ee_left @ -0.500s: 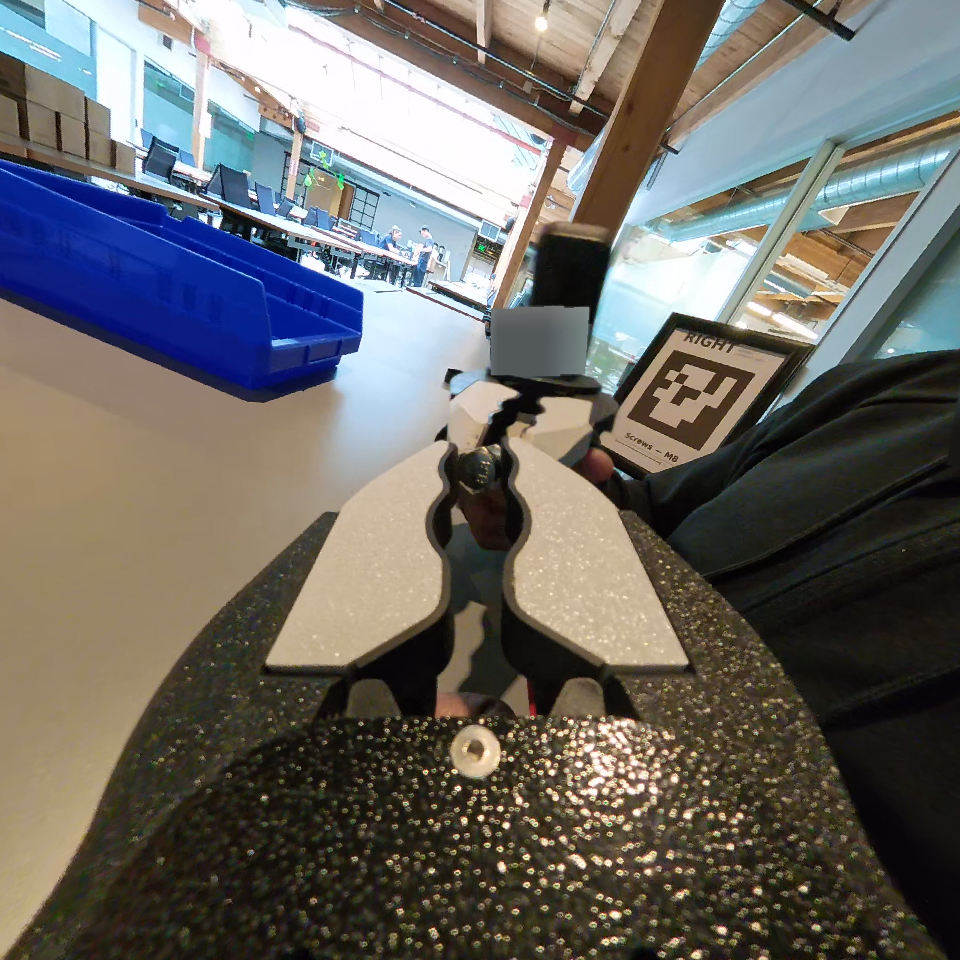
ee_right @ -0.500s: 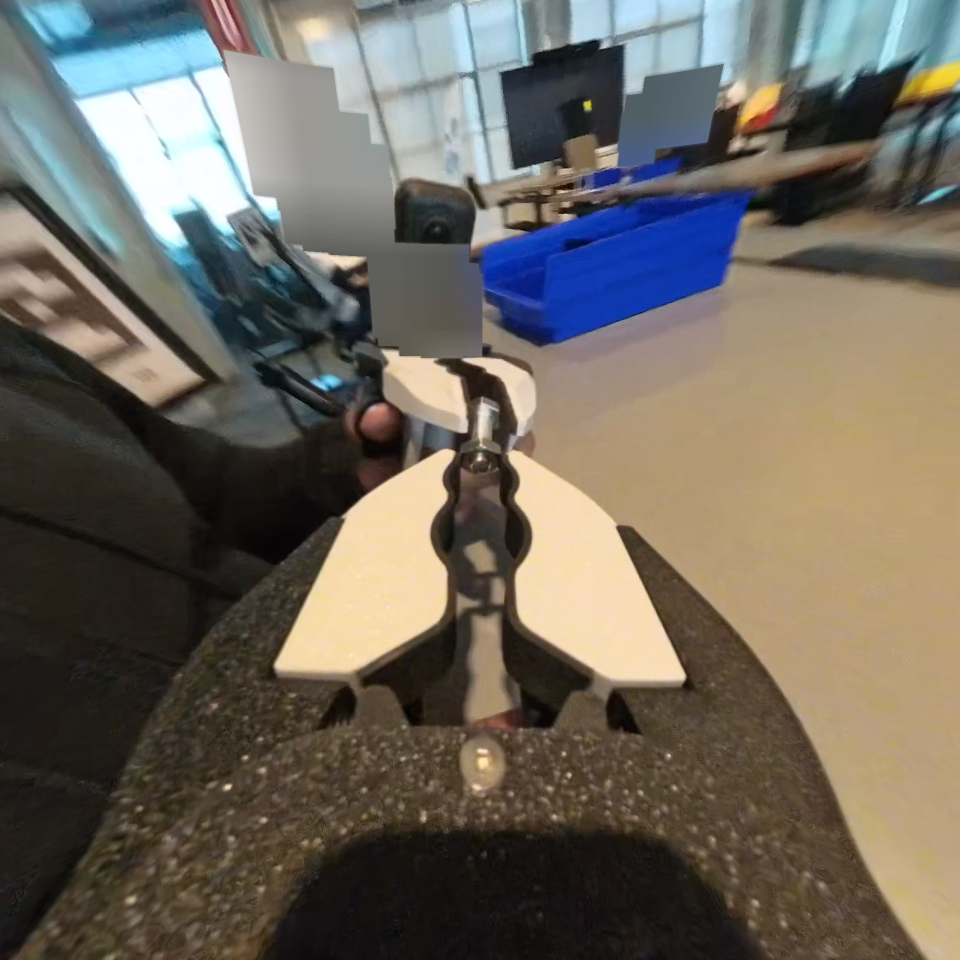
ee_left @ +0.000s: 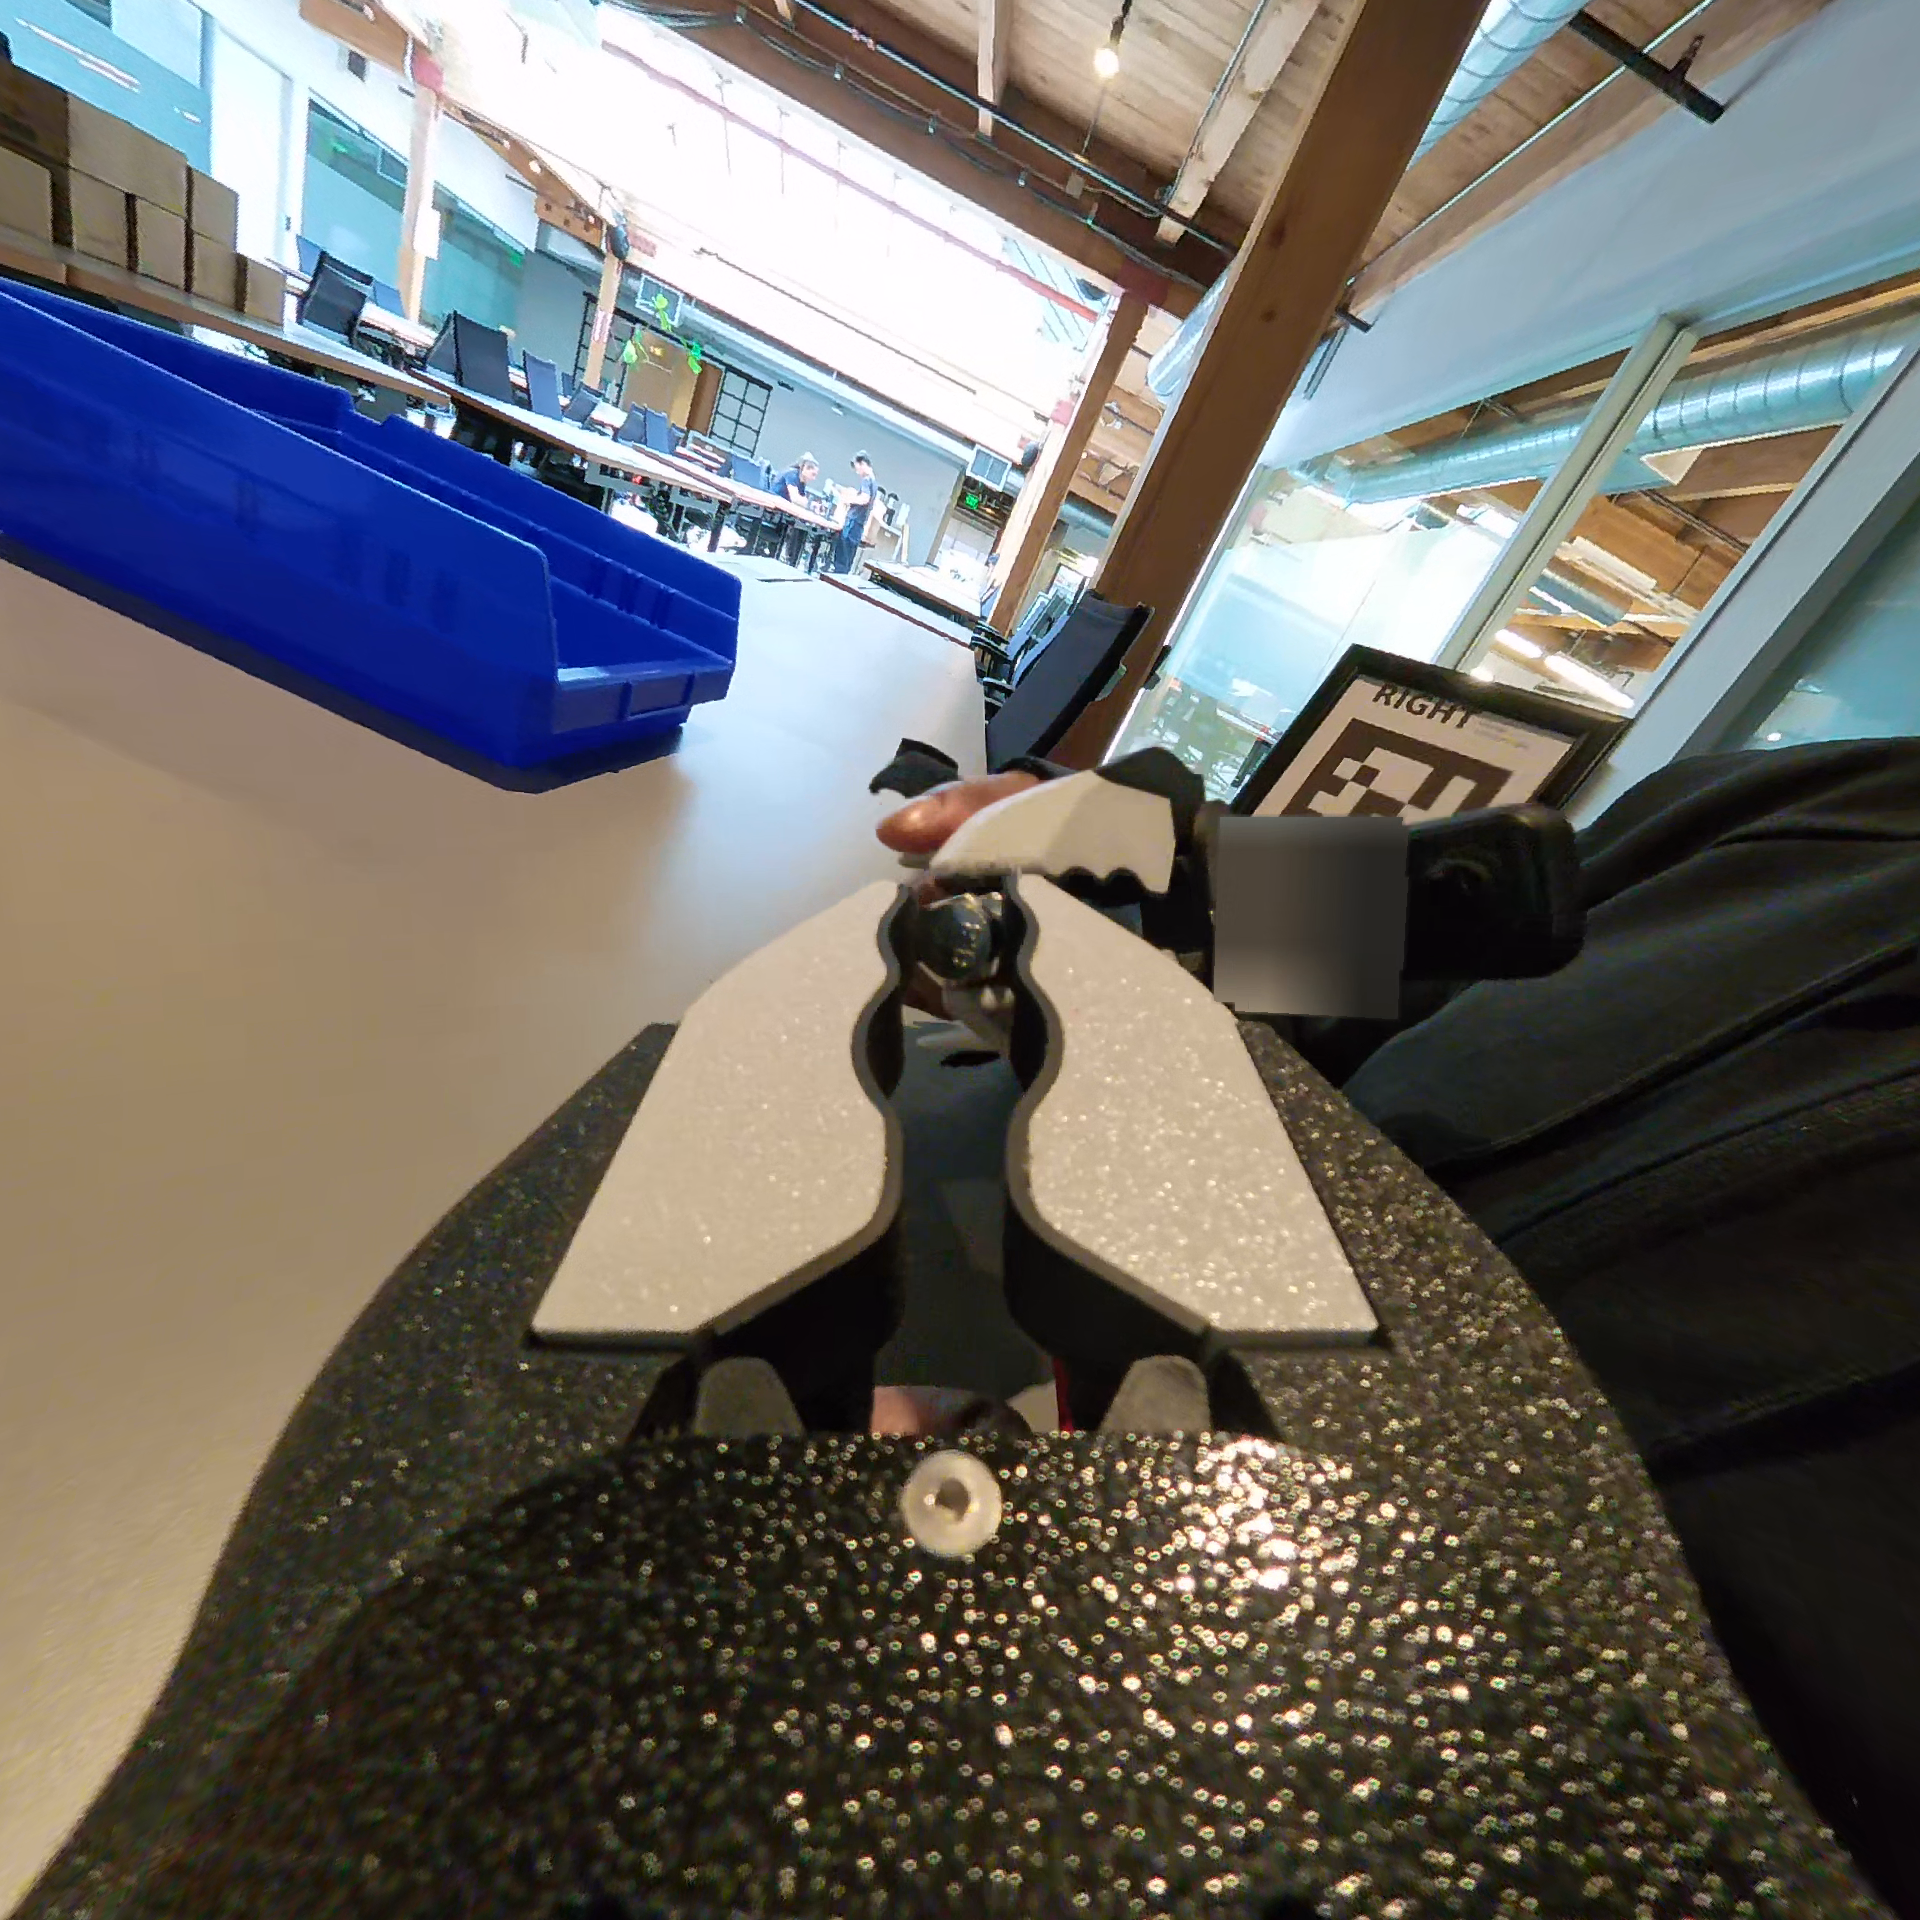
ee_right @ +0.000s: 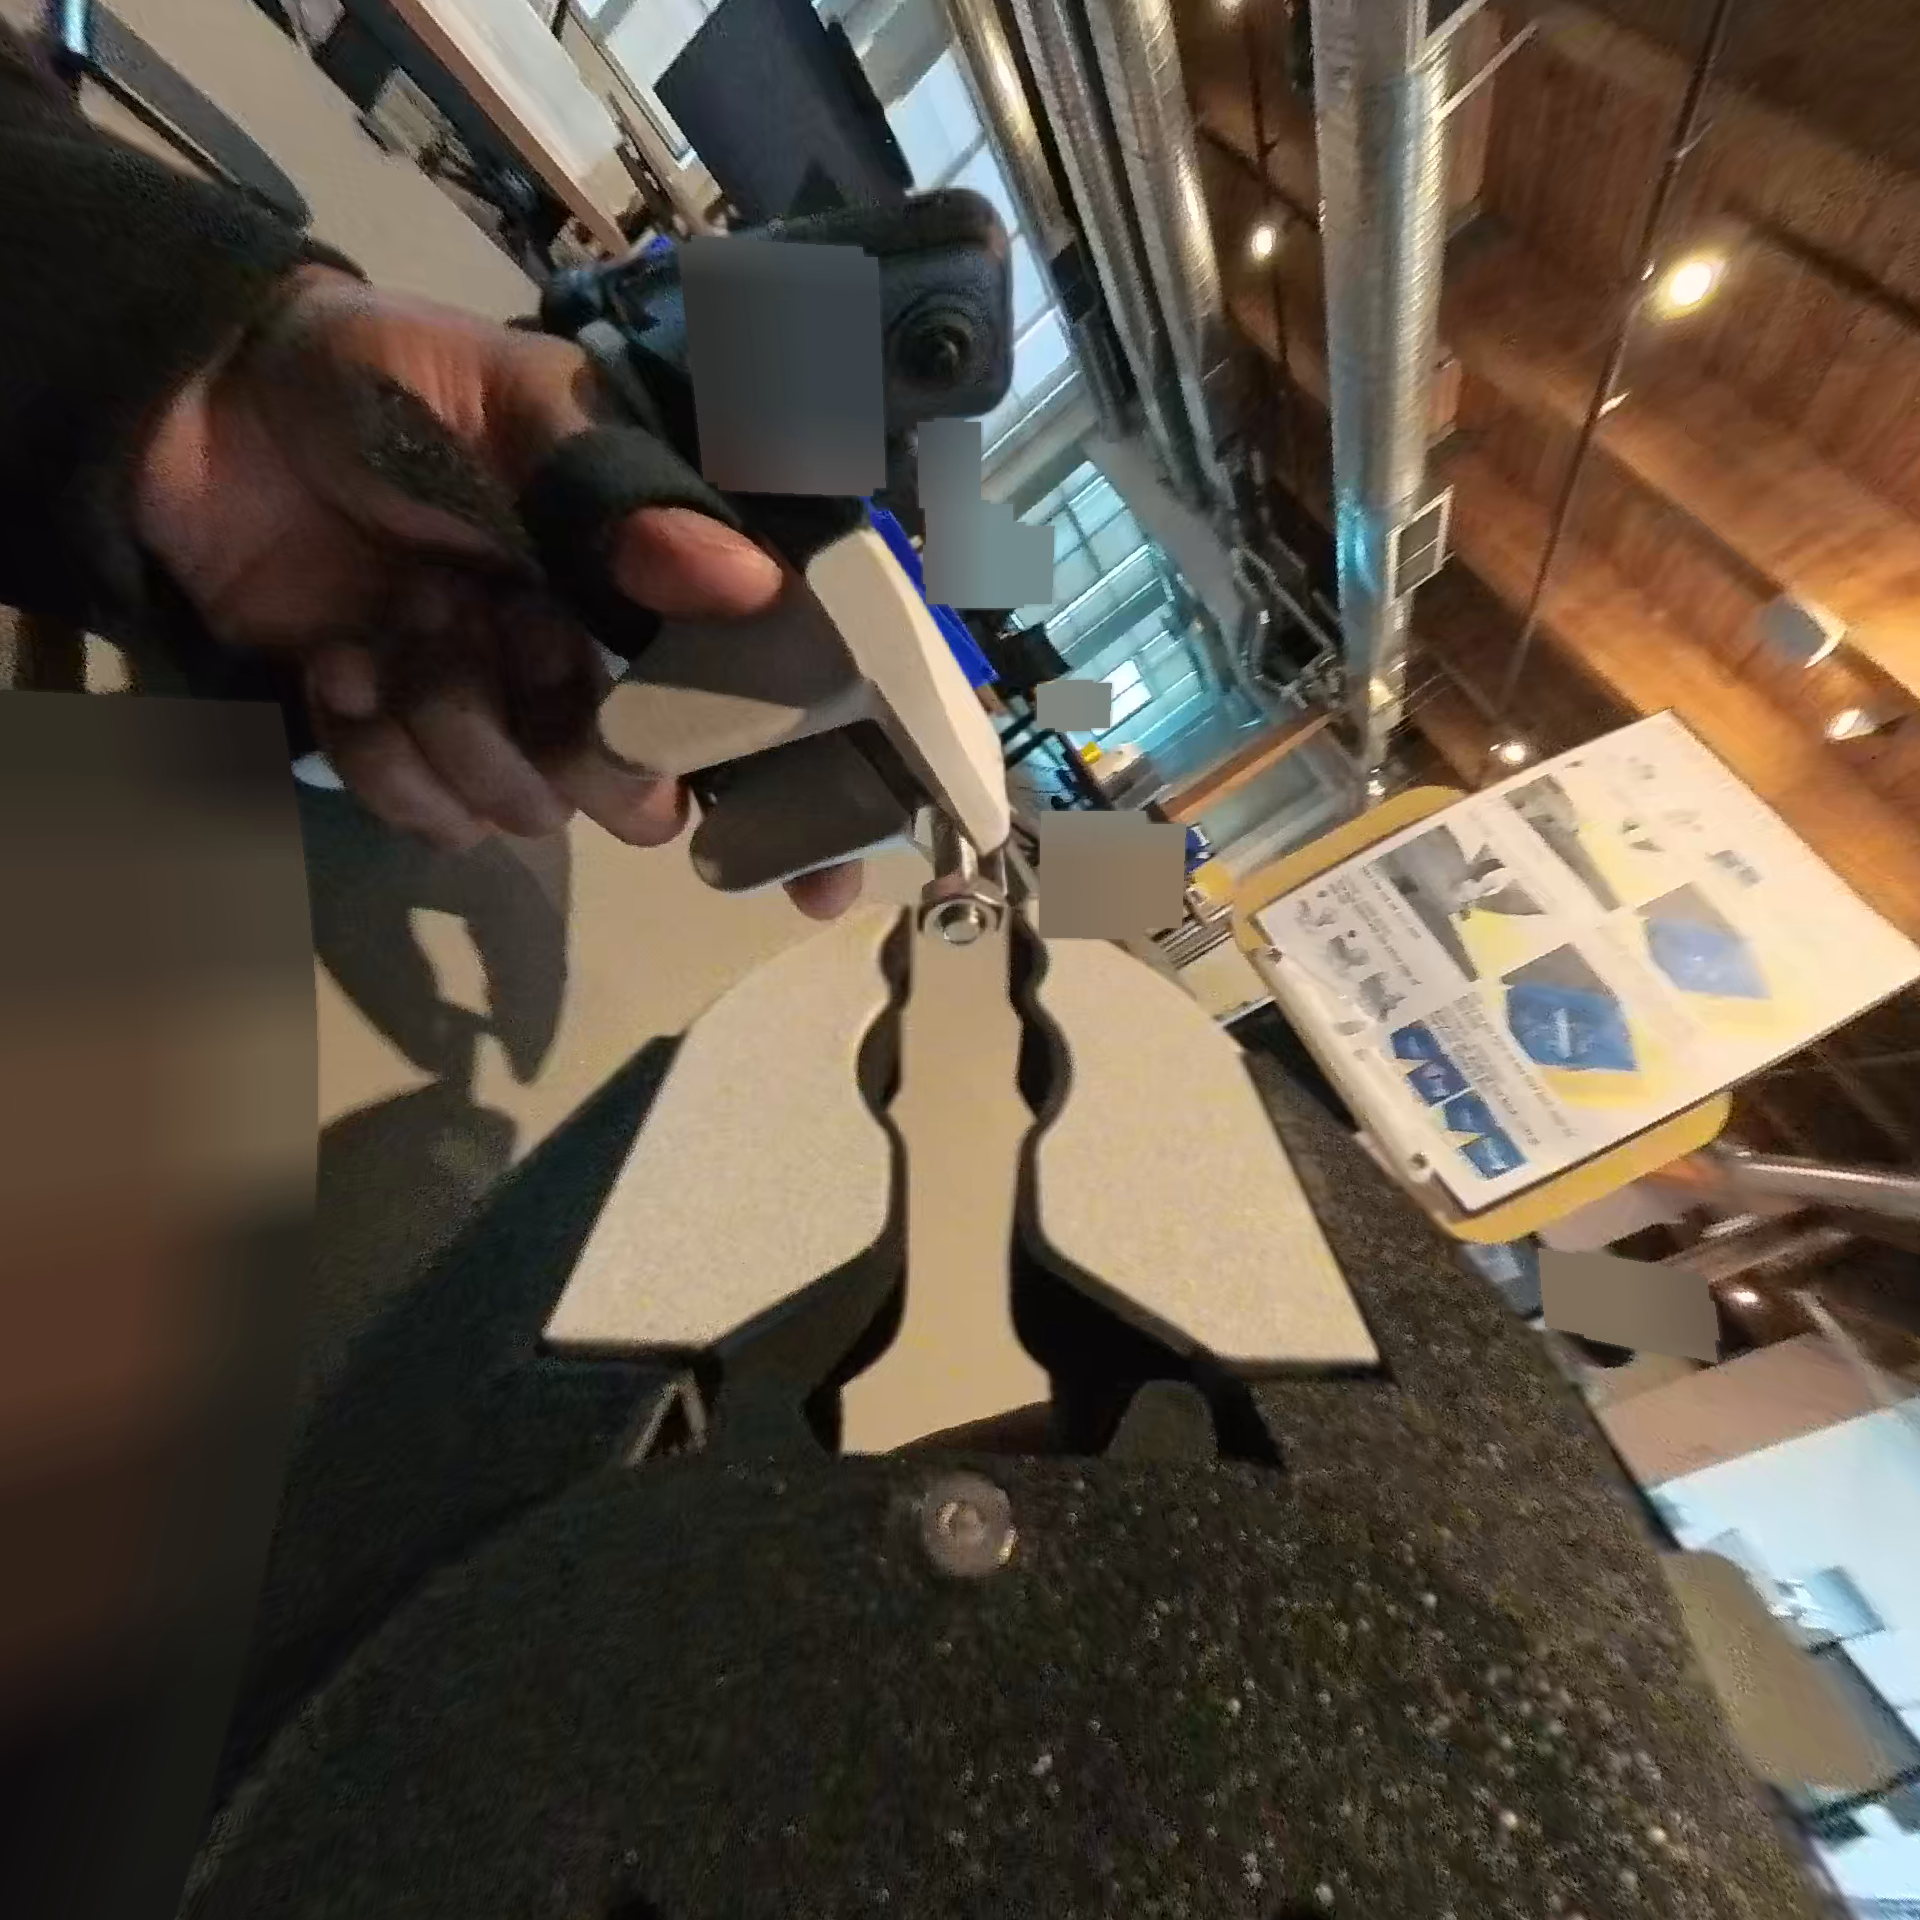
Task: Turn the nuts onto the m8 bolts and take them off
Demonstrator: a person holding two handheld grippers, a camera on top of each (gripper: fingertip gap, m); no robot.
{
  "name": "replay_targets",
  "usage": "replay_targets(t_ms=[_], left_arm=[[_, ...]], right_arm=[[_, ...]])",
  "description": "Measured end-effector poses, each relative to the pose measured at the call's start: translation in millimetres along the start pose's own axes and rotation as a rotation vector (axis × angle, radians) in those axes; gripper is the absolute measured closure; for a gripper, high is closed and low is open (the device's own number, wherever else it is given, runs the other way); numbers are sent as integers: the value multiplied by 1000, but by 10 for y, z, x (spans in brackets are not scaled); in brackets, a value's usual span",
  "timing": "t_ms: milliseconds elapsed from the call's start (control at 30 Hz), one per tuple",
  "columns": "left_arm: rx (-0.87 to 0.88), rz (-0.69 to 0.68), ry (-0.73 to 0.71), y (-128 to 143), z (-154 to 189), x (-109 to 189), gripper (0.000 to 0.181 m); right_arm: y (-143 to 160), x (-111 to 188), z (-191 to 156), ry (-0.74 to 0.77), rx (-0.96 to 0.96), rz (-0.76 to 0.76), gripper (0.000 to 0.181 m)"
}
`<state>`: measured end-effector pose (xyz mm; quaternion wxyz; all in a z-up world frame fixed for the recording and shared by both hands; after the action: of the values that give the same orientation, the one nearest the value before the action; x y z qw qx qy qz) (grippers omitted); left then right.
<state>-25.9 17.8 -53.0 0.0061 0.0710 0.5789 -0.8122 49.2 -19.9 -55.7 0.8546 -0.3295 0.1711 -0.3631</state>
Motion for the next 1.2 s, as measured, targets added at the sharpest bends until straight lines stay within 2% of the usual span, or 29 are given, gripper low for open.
replay_targets(t_ms=[67,133,200,300,367,433,500,633,667,733,833,900,1033,1100,1133,1200], left_arm=[[-8,-1,-4,1,5,-2,166],[-9,0,-6,0,3,0,166],[-10,4,-2,-4,8,4,166],[-20,4,9,-5,25,3,166],[-31,3,-4,-4,21,-7,166],[-28,10,-15,-10,7,-2,167],[-13,24,-12,-23,-4,14,166],[1,29,-8,-27,-15,19,166],[-2,26,-7,-24,-13,17,166],[-8,18,-6,-17,-5,10,166],[-13,14,-11,-12,-3,7,166],[-12,15,-10,-13,-3,8,166],[-25,16,14,-14,28,6,166],[-35,13,6,-9,30,-7,166],[-31,14,-3,-10,18,-8,166],[-15,28,-1,-23,4,7,166]], right_arm=[[-7,3,-7,7,14,-5,167],[-9,-2,6,-42,-107,-18,167],[-11,-5,35,-154,-388,-27,167],[10,-7,89,-383,-940,-30,167],[45,-7,124,-464,-1113,8,166],[70,-5,155,-389,-1022,51,154],[51,1,146,-277,-758,41,148],[-42,37,74,-25,-115,39,152],[-50,35,46,12,-8,32,154],[-50,22,10,53,85,18,162],[-44,10,-12,39,56,8,167],[-49,9,6,-19,-89,-5,167],[-34,14,113,-309,-816,-10,167],[9,17,161,-422,-1072,27,166],[19,22,187,-422,-1095,72,161],[21,37,222,-317,-956,121,154]])
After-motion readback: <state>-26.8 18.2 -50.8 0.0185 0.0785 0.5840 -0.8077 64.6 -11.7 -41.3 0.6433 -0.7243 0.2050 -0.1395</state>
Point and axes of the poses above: each gripper's, where its closed fingertips meet, x back along the fingers, y out of its underside, z = x × y across the jaws, the point moved 5 cm from there along x, back along the fingers, and after that the axes turned 5 degrees about -x, right-handed, at the moved point
